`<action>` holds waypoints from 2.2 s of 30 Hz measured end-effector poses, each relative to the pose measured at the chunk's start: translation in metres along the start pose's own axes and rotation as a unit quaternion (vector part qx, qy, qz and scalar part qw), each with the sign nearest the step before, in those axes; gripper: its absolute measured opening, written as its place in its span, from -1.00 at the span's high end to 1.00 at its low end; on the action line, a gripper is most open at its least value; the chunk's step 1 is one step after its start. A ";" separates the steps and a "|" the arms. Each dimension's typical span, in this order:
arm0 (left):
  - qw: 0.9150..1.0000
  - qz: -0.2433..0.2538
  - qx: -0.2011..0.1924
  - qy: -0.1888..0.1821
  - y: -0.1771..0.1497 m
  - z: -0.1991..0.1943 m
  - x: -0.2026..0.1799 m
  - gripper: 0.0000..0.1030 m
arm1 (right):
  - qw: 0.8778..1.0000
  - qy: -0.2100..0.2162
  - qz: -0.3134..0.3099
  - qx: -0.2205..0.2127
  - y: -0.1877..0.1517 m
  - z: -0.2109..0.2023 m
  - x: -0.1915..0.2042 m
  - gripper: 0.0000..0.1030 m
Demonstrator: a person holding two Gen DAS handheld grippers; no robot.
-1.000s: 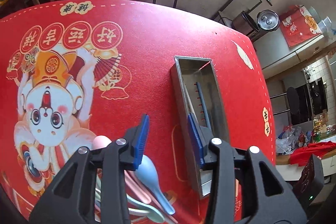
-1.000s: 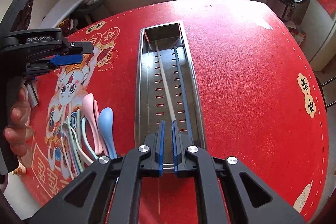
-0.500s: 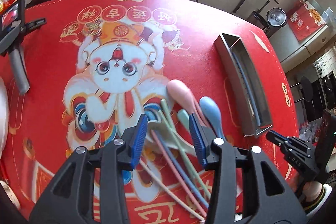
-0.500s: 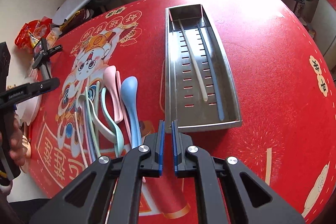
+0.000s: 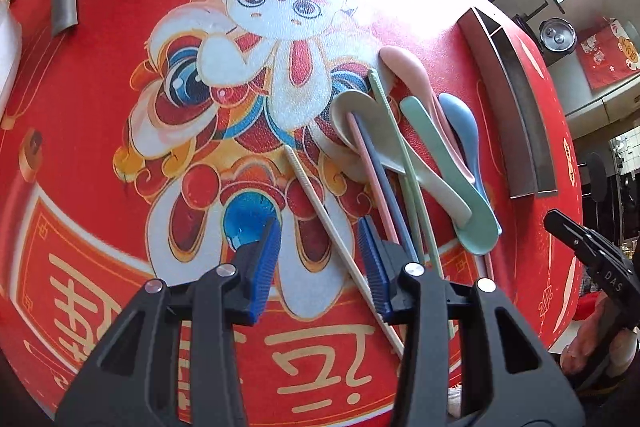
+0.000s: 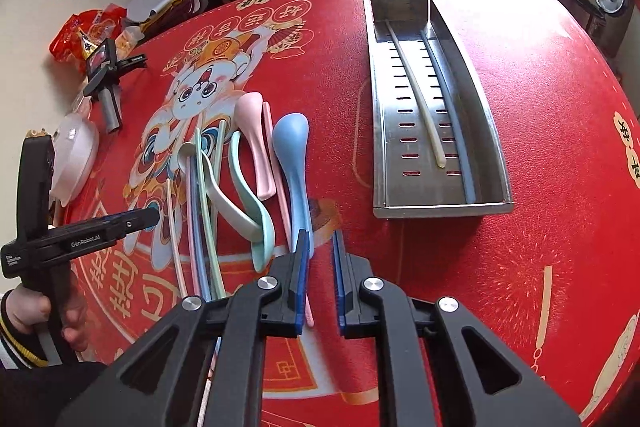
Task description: Organize utensils
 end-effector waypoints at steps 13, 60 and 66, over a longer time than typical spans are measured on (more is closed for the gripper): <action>0.999 0.031 0.019 0.038 -0.014 0.013 -0.010 0.26 | 0.998 0.024 -0.054 0.013 0.013 0.018 0.024 0.77; 0.997 0.063 -0.026 0.039 0.028 0.030 -0.020 0.80 | 0.993 0.046 -0.088 0.062 0.009 0.078 0.066 0.87; 0.993 0.100 -0.023 0.056 0.013 0.028 -0.026 0.77 | 0.993 0.051 -0.082 0.061 0.005 0.074 0.065 0.87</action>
Point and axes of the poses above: each gripper's, at about its wrist camera, not at the fingertips, and z roughly the way its jaws point, x to its left, y to its top, the point moved 9 cm from there along z, roughly the way its jaws point, and after that the axes turned 5 degrees about y, right-handed, at the moved point
